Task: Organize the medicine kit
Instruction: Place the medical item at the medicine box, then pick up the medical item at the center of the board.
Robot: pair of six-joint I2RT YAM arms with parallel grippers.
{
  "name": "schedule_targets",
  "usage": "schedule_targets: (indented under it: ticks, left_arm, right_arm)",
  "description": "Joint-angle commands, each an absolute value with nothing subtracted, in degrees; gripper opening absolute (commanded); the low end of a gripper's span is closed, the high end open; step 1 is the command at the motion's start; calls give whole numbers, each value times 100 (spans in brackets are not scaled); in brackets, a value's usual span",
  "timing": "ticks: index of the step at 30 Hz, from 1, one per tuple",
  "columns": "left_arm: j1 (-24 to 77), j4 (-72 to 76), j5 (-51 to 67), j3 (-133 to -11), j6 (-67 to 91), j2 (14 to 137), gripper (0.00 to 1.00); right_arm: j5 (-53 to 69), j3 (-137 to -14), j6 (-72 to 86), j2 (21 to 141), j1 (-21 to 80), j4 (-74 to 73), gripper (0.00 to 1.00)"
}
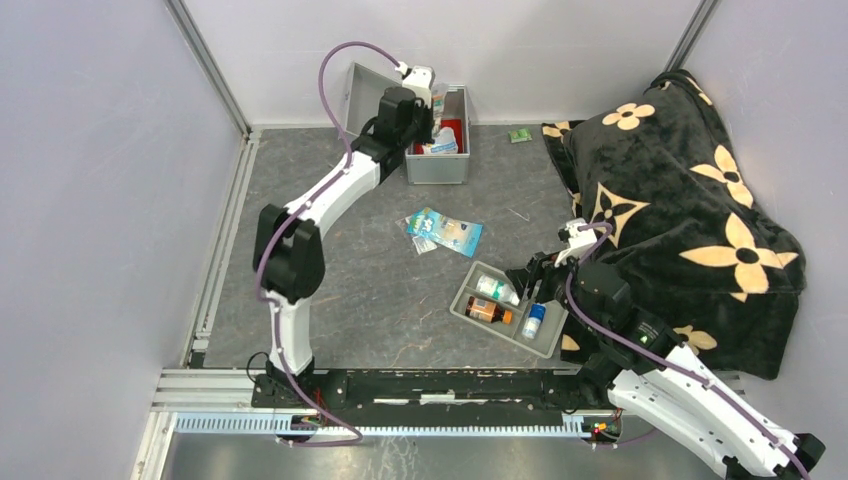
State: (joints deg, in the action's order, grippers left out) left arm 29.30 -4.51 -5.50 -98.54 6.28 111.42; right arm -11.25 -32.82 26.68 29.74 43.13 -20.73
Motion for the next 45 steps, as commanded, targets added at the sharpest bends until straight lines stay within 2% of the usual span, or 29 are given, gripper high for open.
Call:
schedule_targets:
  ticks: [1, 3, 4, 6, 8, 11, 18, 27, 32, 34, 38, 45]
  left_arm:
    - [2540, -344, -33, -11120, 1019, 11940, 9]
    - [2411, -377, 211, -11597, 1119, 12343, 14]
    - [2370, -389, 275, -11797, 1179, 12574, 21]
    - [2315, -497, 355, -12182, 1269, 12848, 42]
    - [2317, -586, 577, -12339, 1299, 12898, 56]
    - [2362, -436, 760, -11837, 1369, 12498, 66]
    - [2457, -247, 498, -9744, 1757, 10648, 70]
    - [2604, -443, 324, -6714, 2812, 7831, 70]
    - [2607, -1273, 407, -5832, 2935, 6653, 70]
    - [2602, -1364, 784, -5395, 2928, 6143, 70]
    - [2606, -1813, 828, -4755, 2927, 5208, 71]
    - [2603, -2254, 761, -4284, 3011, 4141, 73]
  right_arm:
    - [-1117, -3184, 2818, 2722, 4333, -2137, 62]
    - [-1103, -3159, 2813, 2691, 4325, -2254, 63]
    - [-1099, -3145, 2807, 2674, 4328, -2287, 63]
    - [-1115, -3084, 2759, 2637, 4325, -2329, 63]
    - [-1204, -3021, 2671, 2632, 4329, -2331, 63]
    - [-1442, -2986, 2413, 2820, 4326, -2268, 64]
    - [-1527, -3498, 1470, 4318, 4319, -1749, 70]
    - [262, -4581, 537, 6630, 3610, -879, 77]
    - [1510, -5244, 155, 7782, 3107, -632, 79]
    - [1703, -5488, 47, 8160, 3021, -536, 79]
    - [2010, -6089, -426, 9000, 2940, -570, 77]
    - [2337, -7727, -1481, 10583, 2936, -1589, 75]
